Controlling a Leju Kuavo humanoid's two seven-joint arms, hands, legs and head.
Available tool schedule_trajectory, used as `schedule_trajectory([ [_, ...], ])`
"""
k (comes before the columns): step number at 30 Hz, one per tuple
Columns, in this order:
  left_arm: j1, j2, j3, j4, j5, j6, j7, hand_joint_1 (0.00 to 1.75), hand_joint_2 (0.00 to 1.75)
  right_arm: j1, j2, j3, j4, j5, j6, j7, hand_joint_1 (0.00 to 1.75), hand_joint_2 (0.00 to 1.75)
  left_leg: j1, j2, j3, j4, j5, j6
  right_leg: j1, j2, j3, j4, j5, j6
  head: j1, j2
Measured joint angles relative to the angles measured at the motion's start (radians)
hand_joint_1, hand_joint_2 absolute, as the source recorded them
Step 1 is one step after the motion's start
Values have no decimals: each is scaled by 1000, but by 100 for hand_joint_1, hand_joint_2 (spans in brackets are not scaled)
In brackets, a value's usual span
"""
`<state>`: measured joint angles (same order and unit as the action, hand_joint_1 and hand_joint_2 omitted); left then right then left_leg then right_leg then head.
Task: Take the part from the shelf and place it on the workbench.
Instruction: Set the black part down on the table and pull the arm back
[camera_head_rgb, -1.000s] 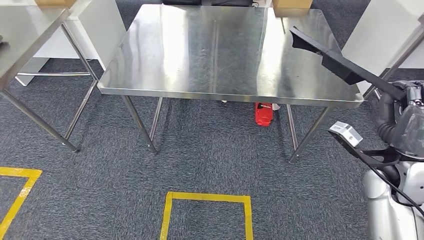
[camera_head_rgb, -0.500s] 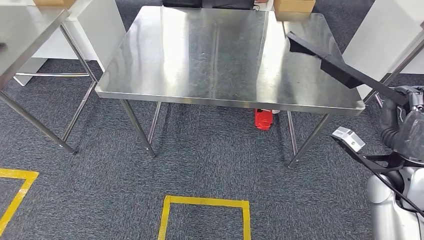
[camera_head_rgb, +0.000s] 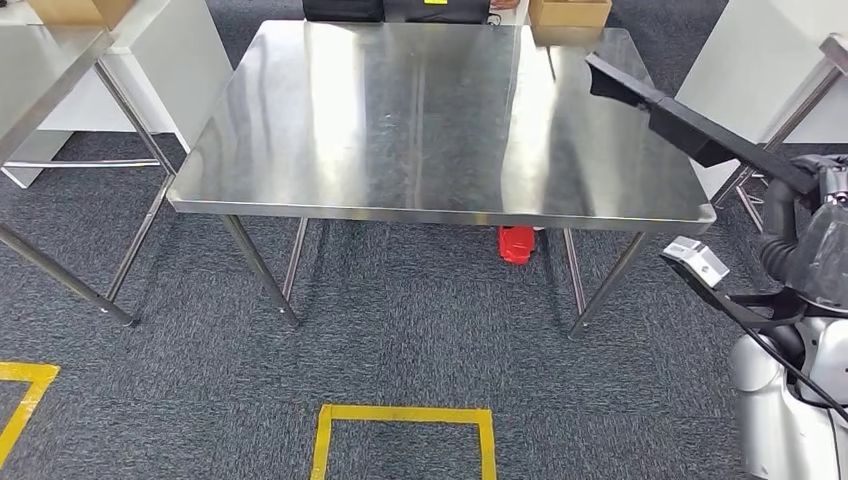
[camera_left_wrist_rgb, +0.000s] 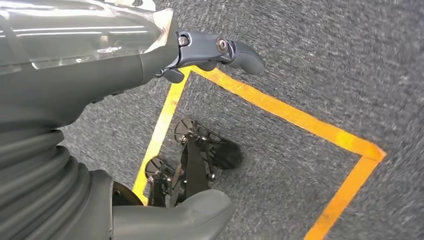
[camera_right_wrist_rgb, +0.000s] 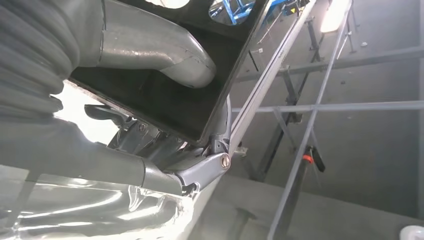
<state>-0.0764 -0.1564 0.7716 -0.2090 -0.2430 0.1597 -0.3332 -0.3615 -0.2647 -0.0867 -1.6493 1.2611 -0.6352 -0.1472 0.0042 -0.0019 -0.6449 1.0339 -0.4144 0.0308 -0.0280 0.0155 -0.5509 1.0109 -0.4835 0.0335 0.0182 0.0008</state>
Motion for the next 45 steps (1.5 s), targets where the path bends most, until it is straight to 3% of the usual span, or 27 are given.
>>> schedule_trajectory([
  [3, -1, -1, 0, 0, 0, -1, 0, 0, 175, -18, 0, 13, 8, 21, 0, 18, 175, 175, -7, -1, 12, -16, -5, 12, 3, -1, 5, -6, -7, 19, -1, 0],
  [5, -1, -2, 0, 0, 0, -2, 0, 0, 175, -27, -2, 20, 12, 28, 0, 25, 175, 175, -5, 0, 30, -31, -4, 25, 4, -6, -17, 46, -31, 20, 1, 0],
  [8, -2, -1, 0, 0, 0, -4, 0, 0, 175, -34, -3, 29, 21, 32, 0, 29, 175, 175, -7, -1, 46, -35, -13, 40, 4, -8, -134, 245, -94, 14, 2, 0],
  [9, -2, -1, 0, 0, 0, -4, 0, 0, 175, -34, -3, 32, 24, 33, 0, 30, 175, 175, -9, -2, 51, -34, -18, 42, 5, -8, -165, 285, -98, 17, 2, 0],
  [10, -1, -2, 0, 0, 0, -4, 0, 0, 175, -34, -3, 34, 27, 34, 0, 30, 175, 175, -11, -4, 57, -34, -23, 42, 6, -8, -176, 286, -84, 23, 2, 0],
  [11, -1, -2, 0, 0, 0, -5, 0, 0, 175, -34, -3, 36, 29, 34, 0, 30, 175, 175, -12, -5, 64, -34, -29, 41, 6, -8, -165, 243, -53, 30, 2, 0],
  [13, -1, -3, 0, 0, 0, -5, 0, 0, 175, -36, -3, 39, 33, 35, 0, 30, 175, 175, -16, -7, 80, -33, -42, 36, 9, -12, -109, 95, 25, 37, 3, 0],
  [15, -1, -3, 0, 0, 0, -6, 0, 0, 175, -40, -3, 43, 35, 35, 0, 31, 175, 175, -22, -8, 89, -30, -56, 27, 16, -14, -67, 0, 66, 25, 2, 0],
  [17, -2, -3, 0, 0, 0, -6, 0, 0, 175, -44, -3, 46, 36, 35, 0, 32, 175, 175, -24, -7, 92, -30, -66, 18, 19, -13, -59, -13, 69, 8, 1, 0],
  [20, -3, -1, 0, -1, 0, -6, 0, 0, 175, -47, -3, 47, 36, 37, 0, 32, 175, 175, -17, -6, 71, 15, -96, 0, 3, -11, -44, -20, 63, -13, -1, 0],
  [22, -3, -1, 0, -1, -1, -6, 1, 0, 175, -50, -3, 51, 39, 47, 0, 36, 175, 175, -8, -6, 6, 137, -148, -17, -1, -12, -33, -21, 55, -28, -3, 0],
  [24, -3, -1, 0, 0, -3, -6, 2, 0, 175, -56, -1, 58, 46, 66, 0, 47, 175, 175, 3, -5, -72, 256, -177, -30, -1, -12, -25, -21, 47, -31, -4, 0],
  [25, -3, -1, 0, 0, -4, -7, 3, 0, 175, -58, -1, 62, 50, 77, 0, 55, 175, 175, 8, -4, -91, 269, -164, -34, -2, -11, -20, -21, 42, -29, -4, 0],
  [26, -3, 0, 0, 0, -6, -8, 3, 0, 175, -60, -1, 65, 55, 87, 0, 63, 175, 175, 12, -3, -88, 239, -130, -37, -4, -9, -13, -21, 37, -25, -5, 0],
  [28, -3, 2, 0, 0, -9, -10, 3, 0, 175, -64, -1, 68, 65, 99, 0, 77, 175, 175, 19, -1, -38, 103, -44, -40, -7, -7, 4, -21, 24, -14, -5, 0],
  [30, -5, 2, 0, 0, -13, -11, 4, 0, 175, -69, -4, 69, 74, 103, 0, 87, 175, 175, 17, -3, 11, 3, -8, -33, -2, -6, 11, -21, 12, 1, -5, 0],
  [33, -7, 2, -1, 0, -19, -11, 7, 0, 175, -74, -12, 69, 84, 111, 0, 100, 175, 175, 6, -6, 28, -19, -16, -7, 2, -5, 14, -27, 4, 22, -7, 0],
  [35, -9, 1, -1, 0, -22, -11, 10, 0, 175, -70, -18, 68, 89, 119, 0, 106, 175, 175, 5, -5, 40, -28, -16, 12, 0, -7, 2, 4, -11, 29, -6, 0],
  [36, -10, 1, -1, -1, -24, -11, 11, 0, 175, -67, -21, 68, 91, 122, 0, 109, 175, 175, 6, -4, 46, -33, -17, 21, -1, -9, -23, 52, -28, 28, -5, 0],
  [38, -12, 2, -1, -1, -26, -11, 12, 0, 175, -60, -26, 68, 95, 128, 0, 114, 175, 175, 3, -3, 55, -33, -26, 33, 0, -9, -106, 196, -74, 25, -5, 0],
  [39, -12, 2, -1, -1, -26, -11, 13, 0, 175, -56, -27, 67, 96, 129, 0, 115, 175, 175, 1, -3, 59, -33, -31, 36, 1, -9, -146, 256, -87, 26, -5, 0],
  [40, -12, 2, -1, -1, -26, -11, 15, 0, 175, -53, -29, 67, 97, 130, 0, 117, 175, 175, -1, -4, 66, -33, -36, 37, 2, -9, -170, 282, -83, 31, -5, 0],
  [41, -12, 2, -1, -1, -26, -11, 16, 0, 175, -50, -31, 67, 99, 131, 0, 118, 175, 175, -3, -5, 73, -33, -42, 37, 3, -9, -174, 264, -61, 38, -5, 0],
  [43, -12, 2, -1, -1, -27, -11, 17, 0, 175, -49, -34, 67, 103, 135, 1, 122, 175, 175, -4, -7, 91, -33, -57, 33, 3, -12, -129, 131, 16, 49, -5, 0],
  [45, -13, 2, -1, -1, -27, -12, 16, 0, 175, -52, -36, 67, 108, 144, 3, 128, 175, 175, -10, -8, 103, -31, -72, 25, 11, -15, -78, 13, 69, 41, -4, 0],
])
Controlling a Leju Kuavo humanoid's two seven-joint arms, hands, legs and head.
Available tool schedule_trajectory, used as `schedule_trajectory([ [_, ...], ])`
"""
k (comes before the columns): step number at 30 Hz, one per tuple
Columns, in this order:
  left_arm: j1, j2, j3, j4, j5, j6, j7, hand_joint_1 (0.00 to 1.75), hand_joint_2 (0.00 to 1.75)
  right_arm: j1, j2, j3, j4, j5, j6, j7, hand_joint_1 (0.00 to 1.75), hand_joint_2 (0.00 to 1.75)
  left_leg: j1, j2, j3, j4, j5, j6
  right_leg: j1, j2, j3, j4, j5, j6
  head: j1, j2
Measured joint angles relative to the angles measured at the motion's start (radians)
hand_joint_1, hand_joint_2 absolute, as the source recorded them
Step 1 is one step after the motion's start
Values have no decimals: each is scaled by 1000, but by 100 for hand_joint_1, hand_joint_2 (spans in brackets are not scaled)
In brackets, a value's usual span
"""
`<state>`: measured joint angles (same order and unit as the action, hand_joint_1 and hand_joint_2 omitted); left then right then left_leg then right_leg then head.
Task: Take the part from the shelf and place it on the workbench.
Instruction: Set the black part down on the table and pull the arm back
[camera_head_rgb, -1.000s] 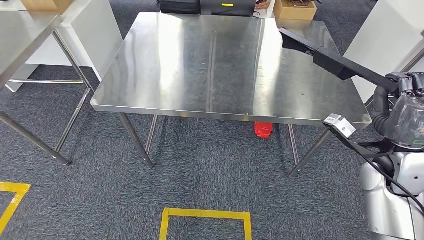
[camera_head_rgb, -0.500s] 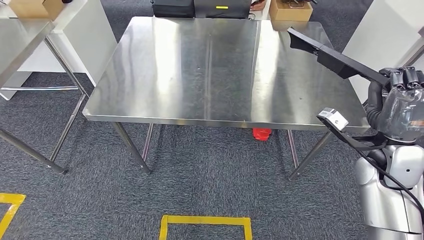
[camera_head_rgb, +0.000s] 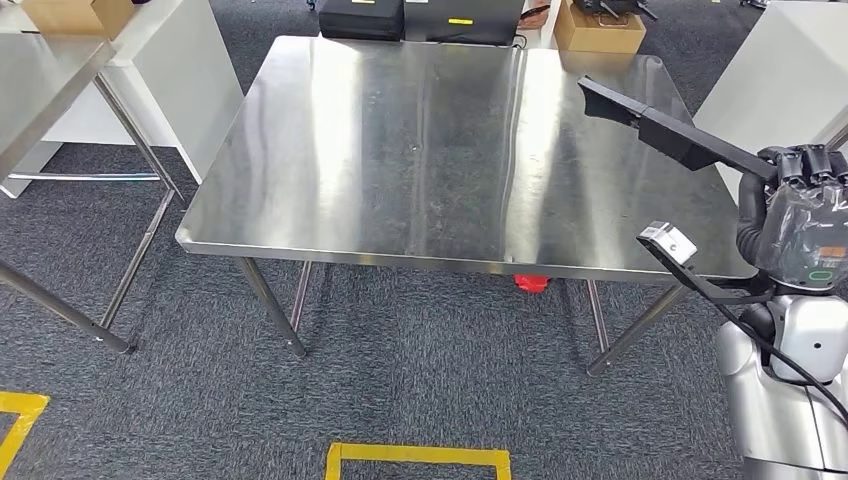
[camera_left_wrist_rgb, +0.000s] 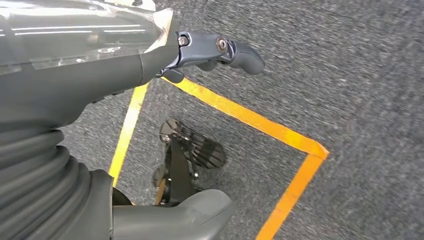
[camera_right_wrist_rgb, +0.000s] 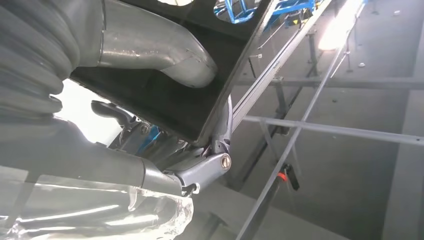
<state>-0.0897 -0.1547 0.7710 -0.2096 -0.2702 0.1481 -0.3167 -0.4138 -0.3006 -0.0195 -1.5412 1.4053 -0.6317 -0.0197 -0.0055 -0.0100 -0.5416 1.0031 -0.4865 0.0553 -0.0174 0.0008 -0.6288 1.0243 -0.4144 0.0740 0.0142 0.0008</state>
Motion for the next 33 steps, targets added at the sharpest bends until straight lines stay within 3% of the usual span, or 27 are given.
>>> schedule_trajectory([
  [2, -1, 1, 0, 0, 0, 0, 0, 0, 175, -5, 0, 0, 7, 7, 2, 6, 175, 175, -4, 0, 5, 0, -11, -9, 8, 0, 16, -28, 6, -21, -1, 0],
  [5, -4, 4, 0, 0, -2, 0, -1, 0, 175, -13, -1, -2, 19, 12, 3, 9, 175, 175, 1, 3, -3, 29, -34, -26, -3, 3, 26, -34, 0, -49, -2, 0],
  [7, -5, 5, 0, -1, -2, 0, -1, 0, 175, -17, 1, -2, 27, 17, 3, 9, 175, 175, 6, 3, -58, 138, -83, -38, -7, 3, 38, -37, -8, -66, -5, 0],
  [9, -4, 6, 0, -1, -3, 0, -1, 0, 175, -20, 4, -1, 40, 21, 4, 10, 175, 175, 13, 4, -143, 273, -125, -47, -7, 2, 47, -37, -16, -74, -6, 0],
  [10, -3, 6, 0, -1, -3, 0, -1, 0, 175, -21, 6, -2, 46, 22, 4, 10, 175, 175, 15, 5, -173, 304, -121, -50, -7, 2, 52, -37, -21, -75, -6, 0],
  [11, -3, 8, 0, -1, -3, 0, -1, 0, 175, -21, 7, -2, 53, 22, 4, 11, 175, 175, 18, 6, -184, 297, -97, -51, -8, 3, 58, -36, -26, -73, -6, 0],
  [12, -2, 9, 0, -1, -3, 0, -1, 0, 175, -22, 8, -2, 59, 22, 4, 11, 175, 175, 19, 6, -176, 254, -56, -52, -9, 4, 65, -36, -31, -70, -6, 0],
  [14, -2, 12, 0, 0, -3, 0, -1, 0, 175, -23, 10, -2, 69, 22, 4, 11, 175, 175, 20, 7, -124, 112, 33, -48, -8, 6, 80, -36, -43, -60, -6, 0],
  [16, -2, 13, 0, 0, -3, 0, -1, 0, 175, -30, 11, -2, 79, 22, 4, 12, 175, 175, 17, 6, -90, 25, 67, -38, -2, 8, 86, -36, -54, -48, -6, 0],
  [19, -2, 13, 0, 0, -3, 0, -1, 0, 175, -39, 12, -3, 93, 22, 4, 12, 175, 175, 10, 5, -79, 8, 61, -16, 1, 8, 88, -40, -62, -30, -6, 0],
  [21, -3, 13, 0, 0, -3, 0, -2, 0, 175, -42, 11, -3, 106, 22, 3, 11, 175, 175, 12, 6, -65, -3, 61, 1, 1, 5, 67, 8, -84, -27, -5, 0],
  [24, -3, 16, 0, 0, -3, 0, -3, 0, 175, -45, 13, -3, 138, 26, 2, 10, 175, 175, 11, 6, -49, -7, 50, 16, -2, 4, -43, 197, -147, -31, -4, 0],
  [25, -3, 16, 0, 0, -3, -1, -4, 0, 175, -44, 14, -3, 148, 29, 1, 10, 175, 175, 10, 5, -44, -7, 44, 17, -2, 4, -74, 239, -152, -27, -4, 0],
  [26, -2, 16, 0, 0, -3, -1, -4, 0, 175, -44, 15, -2, 157, 31, 1, 10, 175, 175, 8, 3, -38, -6, 39, 16, -2, 4, -86, 242, -140, -21, -3, 0],
  [27, -2, 16, 0, 0, -3, -1, -3, 0, 175, -44, 16, -2, 164, 33, 1, 10, 175, 175, 8, 2, -31, -6, 33, 14, -3, 3, -79, 207, -113, -12, -3, 0],
  [29, -1, 16, 0, 0, -3, -1, -3, 0, 175, -44, 17, -2, 174, 34, 1, 10, 175, 175, 7, -1, -14, -5, 18, 7, -3, -1, -22, 63, -36, -1, -3, 0],
  [31, -2, 17, 0, 0, -4, -2, -4, 0, 175, -45, 18, -2, 183, 37, 1, 10, 175, 175, 2, -2, -6, -5, 7, -2, 2, -4, 19, -27, 3, -10, -3, 0],
  [33, -3, 17, 0, 0, -8, -2, -4, 0, 175, -47, 20, -2, 191, 45, 0, 13, 175, 175, 0, -2, -5, -5, 1, -11, 7, -2, 24, -35, 0, -27, -4, 0],
])
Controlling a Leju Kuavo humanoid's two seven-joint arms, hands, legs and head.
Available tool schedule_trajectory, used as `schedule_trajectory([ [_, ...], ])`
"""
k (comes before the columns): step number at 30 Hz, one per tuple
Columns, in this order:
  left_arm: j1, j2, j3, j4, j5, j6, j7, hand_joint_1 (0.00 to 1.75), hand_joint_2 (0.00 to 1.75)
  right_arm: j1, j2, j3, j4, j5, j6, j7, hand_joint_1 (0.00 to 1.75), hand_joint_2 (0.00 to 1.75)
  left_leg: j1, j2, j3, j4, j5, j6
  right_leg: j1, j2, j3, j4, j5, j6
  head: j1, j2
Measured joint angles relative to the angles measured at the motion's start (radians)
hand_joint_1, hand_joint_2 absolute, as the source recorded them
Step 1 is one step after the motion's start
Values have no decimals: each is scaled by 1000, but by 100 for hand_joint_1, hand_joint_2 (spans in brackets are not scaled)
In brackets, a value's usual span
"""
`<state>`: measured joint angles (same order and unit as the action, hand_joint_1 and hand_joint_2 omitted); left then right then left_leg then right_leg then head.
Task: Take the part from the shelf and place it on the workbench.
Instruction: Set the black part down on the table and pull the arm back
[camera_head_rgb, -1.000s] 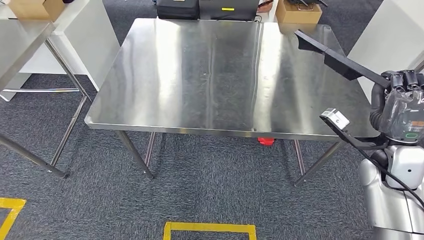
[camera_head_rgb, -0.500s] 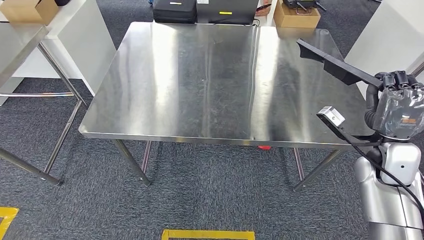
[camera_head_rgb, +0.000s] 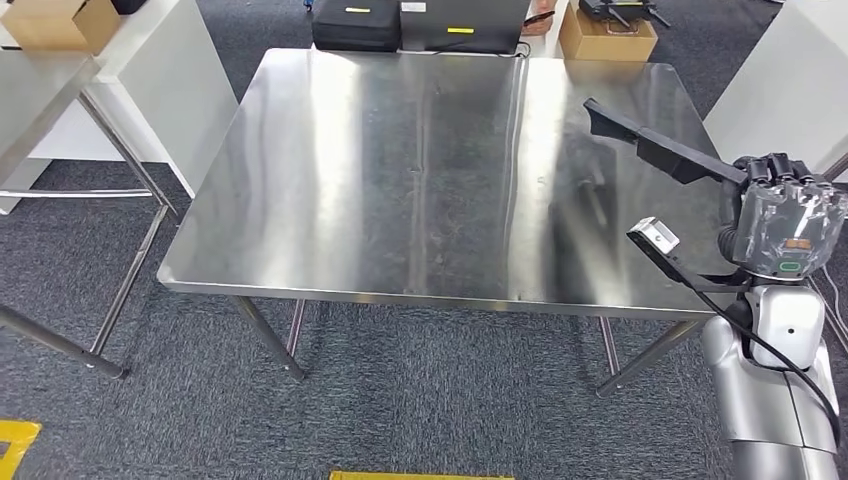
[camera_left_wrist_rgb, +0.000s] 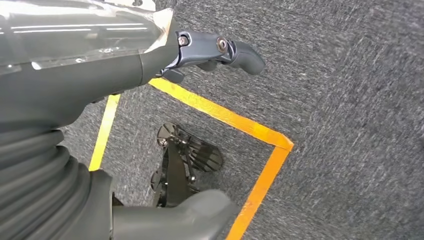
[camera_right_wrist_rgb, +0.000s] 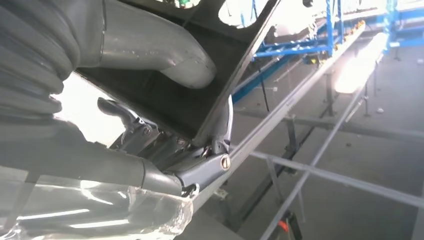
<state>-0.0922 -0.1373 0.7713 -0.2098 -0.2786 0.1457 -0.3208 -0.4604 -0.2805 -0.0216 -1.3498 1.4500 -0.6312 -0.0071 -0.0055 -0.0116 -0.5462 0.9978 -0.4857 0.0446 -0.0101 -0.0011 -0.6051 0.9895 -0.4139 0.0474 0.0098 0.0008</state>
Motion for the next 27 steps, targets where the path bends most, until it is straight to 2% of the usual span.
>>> schedule_trajectory([
  [2, -2, 2, 0, -1, -6, -1, 0, 0, 175, 1, 2, 0, 7, 9, -1, 6, 175, 175, 3, 3, -4, 12, -13, -11, -7, 2, 8, -2, -6, -15, -1, 0],
  [3, -3, 3, 0, -1, -8, -2, 1, 0, 175, 1, 4, 0, 12, 12, -1, 9, 175, 175, 5, 4, -17, 41, -27, -17, -10, 2, 15, -4, -10, -24, -3, 0],
  [4, -4, 4, -1, -1, -11, -2, 1, 0, 175, 1, 5, 0, 17, 16, -1, 12, 175, 175, 8, 5, -42, 92, -47, -23, -13, 2, 22, -5, -15, -31, -4, 0],
  [6, -4, 4, -1, -1, -14, -4, 4, 0, 175, 2, 9, 0, 37, 21, -2, 15, 175, 175, 11, 6, -124, 231, -91, -31, -12, 2, 32, -5, -24, -43, -7, 0],
  [7, -4, 4, -1, -1, -15, -4, 5, 0, 175, 2, 11, -1, 49, 23, -2, 16, 175, 175, 12, 7, -163, 284, -99, -33, -11, 3, 37, -5, -28, -46, -7, 0],
  [8, -4, 4, -1, -1, -15, -4, 6, 0, 175, 3, 12, -1, 64, 25, -3, 17, 175, 175, 13, 7, -188, 305, -90, -34, -11, 3, 42, -5, -32, -48, -7, 0],
  [9, -4, 5, -1, -1, -16, -4, 6, 0, 175, 3, 13, -1, 77, 25, -3, 17, 175, 175, 14, 7, -192, 284, -60, -33, -11, 4, 48, -5, -37, -47, -7, 0],
  [11, -4, 7, -1, -1, -18, -4, 6, 0, 175, 3, 13, -3, 96, 25, -3, 17, 175, 175, 15, 8, -147, 150, 29, -25, -11, 7, 64, -5, -49, -42, -7, 0],
  [12, -5, 9, -1, -1, -18, -4, 6, 0, 175, 2, 14, -4, 103, 25, -4, 17, 175, 175, 14, 8, -117, 82, 56, -21, -7, 9, 69, -5, -55, -37, -7, 0],
  [13, -6, 10, -1, -1, -20, -4, 6, 0, 175, 1, 14, -5, 110, 25, -4, 17, 175, 175, 12, 8, -95, 36, 69, -16, -5, 9, 71, -5, -60, -32, -6, 0],
  [16, -8, 11, -1, -1, -24, -2, 6, 0, 175, 0, 17, -8, 133, 28, -4, 18, 175, 175, 5, 7, -76, 12, 59, -1, 1, 10, 70, -9, -68, -15, -6, 0],
  [18, -10, 10, -1, -1, -28, -1, 5, 0, 175, 1, 20, -15, 156, 33, -4, 20, 175, 175, 6, 7, -61, -1, 59, 14, 0, 7, 61, 19, -82, -7, -5, 0],
  [20, -12, 9, -1, -1, -33, -3, 5, 0, 175, 0, 24, -25, 189, 36, -4, 24, 175, 175, 8, 7, -47, -9, 56, 25, -3, 6, 6, 125, -118, -8, -3, 0],
  [22, -13, 9, -2, -1, -36, -7, 4, 0, 175, 3, 30, -32, 232, 32, -4, 27, 175, 175, 8, 7, -39, -8, 48, 29, -5, 6, -79, 257, -153, -6, -2, 0],
  [23, -13, 8, -2, -1, -36, -12, 1, 0, 175, 5, 35, -34, 258, 29, -4, 26, 175, 175, 7, 6, -34, -8, 44, 28, -6, 6, -107, 286, -151, -1, -2, 0],
  [24, -13, 6, -3, -1, -36, -16, -4, 0, 175, 3, 43, -36, 290, 27, -4, 24, 175, 175, 7, 5, -28, -8, 39, 27, -7, 5, -114, 273, -131, 8, -2, 0],
  [25, -14, 4, -4, -1, -37, -20, -13, 0, 175, -1, 51, -37, 324, 28, -4, 22, 175, 175, 8, 4, -21, -7, 34, 24, -9, 5, -100, 223, -99, 17, -2, 0],
  [26, -14, 2, -6, -1, -40, -22, -25, 0, 175, -9, 60, -38, 365, 31, -4, 20, 175, 175, 8, 4, -14, -7, 27, 20, -11, 3, -72, 145, -57, 25, -1, 0],
  [27, -16, 1, -9, -1, -45, -21, -37, 0, 175, -19, 70, -39, 405, 35, -3, 19, 175, 175, 5, 4, -7, -6, 20, 15, -10, 2, -42, 74, -22, 27, 0, 0],
])
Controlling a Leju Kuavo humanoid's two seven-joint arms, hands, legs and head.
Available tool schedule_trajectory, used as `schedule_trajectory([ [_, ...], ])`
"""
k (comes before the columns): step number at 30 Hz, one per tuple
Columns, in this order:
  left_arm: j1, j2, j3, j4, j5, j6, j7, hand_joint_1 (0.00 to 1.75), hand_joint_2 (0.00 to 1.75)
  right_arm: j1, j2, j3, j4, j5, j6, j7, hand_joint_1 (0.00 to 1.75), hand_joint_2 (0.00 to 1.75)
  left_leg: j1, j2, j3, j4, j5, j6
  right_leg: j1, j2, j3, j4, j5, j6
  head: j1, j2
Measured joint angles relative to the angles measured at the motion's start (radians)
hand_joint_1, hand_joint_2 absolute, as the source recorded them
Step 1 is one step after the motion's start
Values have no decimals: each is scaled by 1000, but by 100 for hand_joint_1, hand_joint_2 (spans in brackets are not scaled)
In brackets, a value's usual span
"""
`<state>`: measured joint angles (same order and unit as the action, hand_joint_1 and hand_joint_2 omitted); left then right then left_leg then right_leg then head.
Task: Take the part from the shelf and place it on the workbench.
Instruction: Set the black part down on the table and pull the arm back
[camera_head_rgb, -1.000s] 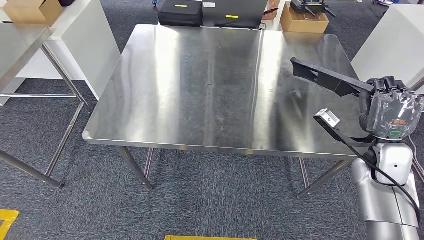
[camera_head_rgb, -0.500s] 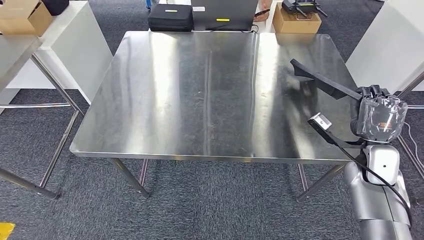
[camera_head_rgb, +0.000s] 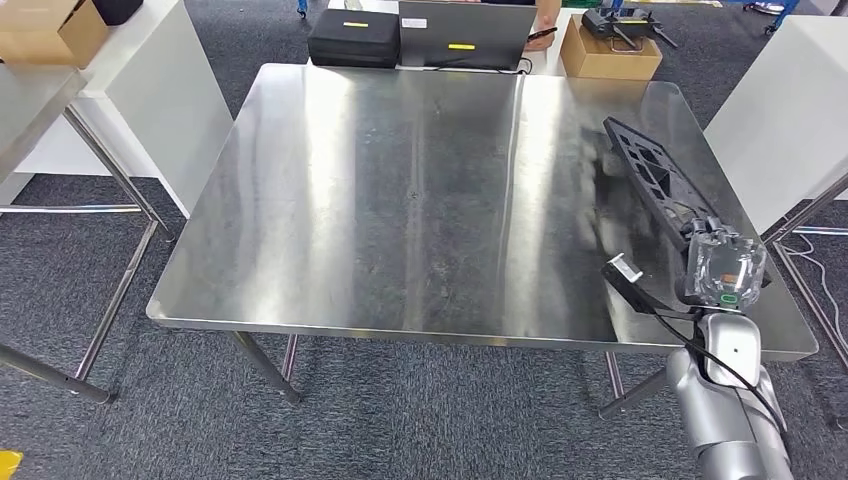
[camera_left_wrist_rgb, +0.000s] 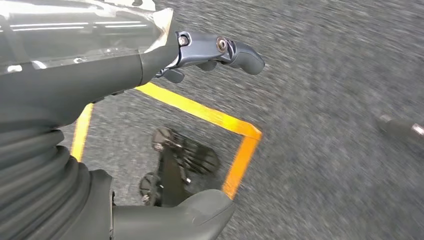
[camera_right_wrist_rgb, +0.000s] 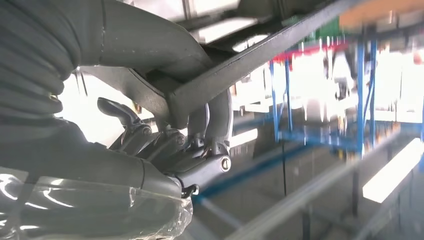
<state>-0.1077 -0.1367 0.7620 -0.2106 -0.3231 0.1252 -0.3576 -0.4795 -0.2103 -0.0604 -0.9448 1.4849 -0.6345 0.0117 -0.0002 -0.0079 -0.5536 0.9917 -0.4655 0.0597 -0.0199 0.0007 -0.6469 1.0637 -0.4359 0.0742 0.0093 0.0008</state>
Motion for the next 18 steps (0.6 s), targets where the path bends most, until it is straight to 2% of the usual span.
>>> schedule_trajectory([
  [1, -2, -1, -4, 0, -7, 5, -13, 0, 175, -11, 11, 0, 39, 3, 1, -1, 175, 175, -3, 0, 4, 1, -6, -4, 0, -1, 22, -49, 23, -4, 0, 0],
  [2, -4, -2, -8, 0, -17, 13, -26, 0, 175, -22, 23, 0, 76, 6, 1, -2, 175, 175, -5, 0, 6, 3, -12, -3, 0, -2, 36, -79, 37, -11, 0, 0],
  [4, -9, -2, -20, 0, -43, 33, -51, 0, 175, -43, 48, 1, 141, 13, 3, -5, 175, 175, -5, 2, 7, 5, -17, 4, 0, 0, 40, -83, 40, -22, -1, 0],
  [5, -12, -3, -27, 0, -57, 43, -60, 0, 175, -53, 59, 1, 170, 15, 3, -5, 175, 175, -4, 3, 8, 4, -18, 8, 2, 2, 40, -83, 40, -24, -2, 0],
  [9, -20, -7, -59, 0, -89, 65, -66, 0, 175, -86, 94, 2, 264, 25, 4, -4, 175, 175, 3, 7, 14, -4, -20, -3, 10, 7, 41, -83, 35, -36, -2, 0],
  [12, -22, -8, -68, -1, -95, 65, -71, 0, 175, -100, 108, 3, 301, 28, 6, -4, 44, 44, 4, 10, 16, -7, -20, -9, 12, 9, 41, -83, 35, -38, -2, 0],
  [13, -22, -8, -71, -1, -95, 64, -74, 0, 131, -103, 112, 4, 312, 29, 7, -5, 0, 0, 5, 10, 17, -7, -20, -13, 12, 9, 41, -83, 34, -39, -2, 0],
  [16, -23, -8, -77, -1, -89, 60, -74, 0, 0, -107, 127, 12, 350, 37, 8, -5, 0, 0, 8, 10, 17, -8, -20, -24, 14, 9, 41, -82, 34, -44, -2, 0],
  [18, -23, -8, -78, -1, -86, 57, -54, 0, 0, -107, 142, 16, 371, 43, 8, -4, 0, 0, 8, 10, 17, -8, -20, -26, 15, 9, 41, -82, 34, -46, -2, 0],
])
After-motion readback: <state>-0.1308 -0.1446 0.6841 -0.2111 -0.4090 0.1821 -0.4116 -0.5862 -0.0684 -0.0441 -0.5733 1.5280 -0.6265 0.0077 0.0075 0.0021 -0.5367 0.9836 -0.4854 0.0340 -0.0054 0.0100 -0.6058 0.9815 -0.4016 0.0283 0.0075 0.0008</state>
